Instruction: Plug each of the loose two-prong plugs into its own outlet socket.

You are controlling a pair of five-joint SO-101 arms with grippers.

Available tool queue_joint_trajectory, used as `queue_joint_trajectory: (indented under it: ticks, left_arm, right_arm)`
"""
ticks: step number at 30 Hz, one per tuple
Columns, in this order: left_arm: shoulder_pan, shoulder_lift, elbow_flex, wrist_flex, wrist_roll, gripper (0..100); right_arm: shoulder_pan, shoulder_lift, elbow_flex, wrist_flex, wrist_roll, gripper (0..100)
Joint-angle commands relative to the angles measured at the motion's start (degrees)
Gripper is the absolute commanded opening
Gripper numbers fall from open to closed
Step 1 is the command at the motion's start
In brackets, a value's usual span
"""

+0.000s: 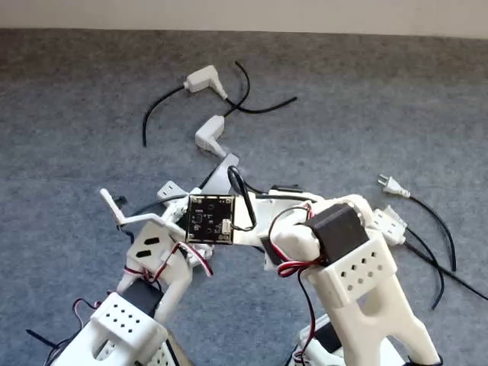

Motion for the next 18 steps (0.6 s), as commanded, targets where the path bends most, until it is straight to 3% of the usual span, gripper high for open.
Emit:
queue_joint_trajectory:
  ticks: [1, 18]
  left_arm:
    - [-0.9, -0.6, 2.0, -7.8, -0.1, 1]
    - [2.9, -0.6, 2.9, -10.3, 0.0, 1]
  right_arm:
    - [-1.0, -1.0, -0.2, 1.4, 0.4, 27.7]
    - [-5.6, -1.6, -0.5, 1.5, -1.3, 27.6]
